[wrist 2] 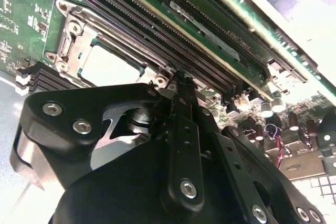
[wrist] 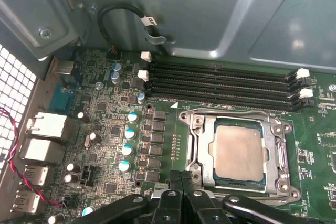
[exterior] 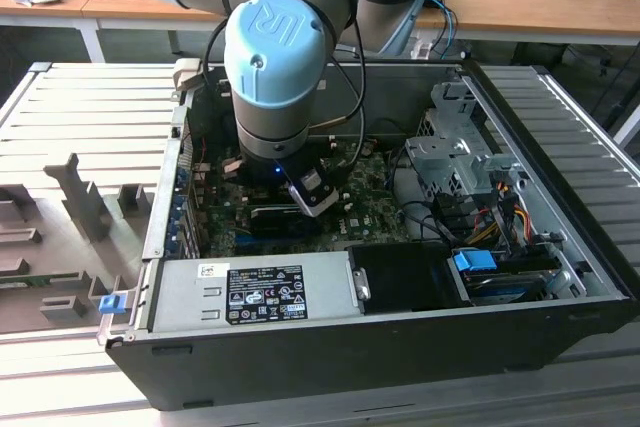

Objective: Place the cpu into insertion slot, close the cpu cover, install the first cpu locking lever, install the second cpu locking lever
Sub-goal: 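Install the second cpu locking lever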

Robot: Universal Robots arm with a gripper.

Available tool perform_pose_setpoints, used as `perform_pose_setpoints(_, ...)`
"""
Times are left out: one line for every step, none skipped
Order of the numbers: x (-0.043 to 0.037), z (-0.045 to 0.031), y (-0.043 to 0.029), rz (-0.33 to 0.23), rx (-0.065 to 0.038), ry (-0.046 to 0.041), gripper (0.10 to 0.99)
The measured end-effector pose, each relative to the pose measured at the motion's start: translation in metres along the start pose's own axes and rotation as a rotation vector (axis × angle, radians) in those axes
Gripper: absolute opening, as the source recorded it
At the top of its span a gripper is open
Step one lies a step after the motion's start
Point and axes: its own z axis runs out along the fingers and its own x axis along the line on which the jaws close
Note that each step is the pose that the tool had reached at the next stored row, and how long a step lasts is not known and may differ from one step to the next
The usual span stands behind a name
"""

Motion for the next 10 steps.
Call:
perform_pose_setpoints(-0.0001,0.0006,0.0002,0.000,0.000,0.0000,0.106)
perform_pose_setpoints(0.0000,0.0009,0.0001,0.000,0.000,0.0002,0.106)
perform_pose_setpoints(0.0000,0.0013,0.0000,0.000,0.000,0.0002,0.106)
perform_pose_setpoints(0.0000,0.0018,-0.0002,0.000,0.000,0.0002,0.106)
perform_pose_setpoints(0.0001,0.0018,-0.0002,0.000,0.000,0.0002,0.106)
perform_pose_setpoints(0.0000,0.0011,0.0000,0.000,0.000,0.0000,0.106)
perform_pose_setpoints(-0.0001,-0.0001,0.0006,0.000,0.000,-0.0003,0.106)
perform_pose_setpoints(-0.0001,-0.0018,0.0013,0.000,0.000,-0.0001,0.106)
perform_pose_setpoints(-0.0002,-0.0045,0.0024,0.000,0.000,0.0001,0.106)
perform_pose_setpoints(-0.0002,-0.0059,0.0030,0.000,0.000,0.0001,0.106)
